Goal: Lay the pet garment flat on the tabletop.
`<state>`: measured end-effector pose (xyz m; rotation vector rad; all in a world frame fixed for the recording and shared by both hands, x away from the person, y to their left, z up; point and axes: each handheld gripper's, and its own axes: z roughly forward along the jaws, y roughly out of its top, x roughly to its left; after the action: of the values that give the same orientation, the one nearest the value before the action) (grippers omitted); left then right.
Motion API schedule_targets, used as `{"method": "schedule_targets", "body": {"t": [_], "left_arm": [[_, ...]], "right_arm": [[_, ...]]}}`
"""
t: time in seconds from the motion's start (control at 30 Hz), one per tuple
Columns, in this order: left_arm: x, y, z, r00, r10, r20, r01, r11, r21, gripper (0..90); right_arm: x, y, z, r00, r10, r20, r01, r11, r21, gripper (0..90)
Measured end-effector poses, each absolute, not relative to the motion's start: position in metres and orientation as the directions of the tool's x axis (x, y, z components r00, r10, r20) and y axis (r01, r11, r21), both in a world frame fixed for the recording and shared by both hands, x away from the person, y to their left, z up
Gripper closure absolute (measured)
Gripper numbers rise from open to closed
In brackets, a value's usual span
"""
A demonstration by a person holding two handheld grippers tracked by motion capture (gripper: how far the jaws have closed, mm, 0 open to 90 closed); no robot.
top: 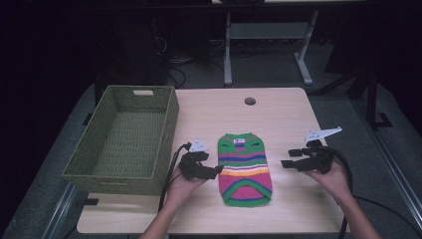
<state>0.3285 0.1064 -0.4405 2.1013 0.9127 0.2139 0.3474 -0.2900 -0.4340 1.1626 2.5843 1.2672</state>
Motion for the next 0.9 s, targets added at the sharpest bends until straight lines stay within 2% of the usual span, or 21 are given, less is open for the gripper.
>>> {"method": "schedule_targets", "body": {"t": [0.1,0.43,0.9], "left_arm": [[0.325,0.108,-0.441,0.728,0.667,-0.158,0.533,-0.407,0.742,25.9],[0.312,0.113,-0.441,0.741,0.66,-0.123,0.504,-0.426,0.751,25.9],[0.289,0.119,-0.443,0.756,0.642,-0.126,0.49,-0.428,0.76,25.5]], "right_arm": [[0.342,-0.292,-0.437,-0.71,0.652,0.266,0.615,0.391,0.685,29.4],[0.324,-0.302,-0.437,-0.707,0.669,0.231,0.597,0.388,0.702,28.6],[0.298,-0.31,-0.444,-0.696,0.685,0.215,0.583,0.364,0.726,27.6]]}}
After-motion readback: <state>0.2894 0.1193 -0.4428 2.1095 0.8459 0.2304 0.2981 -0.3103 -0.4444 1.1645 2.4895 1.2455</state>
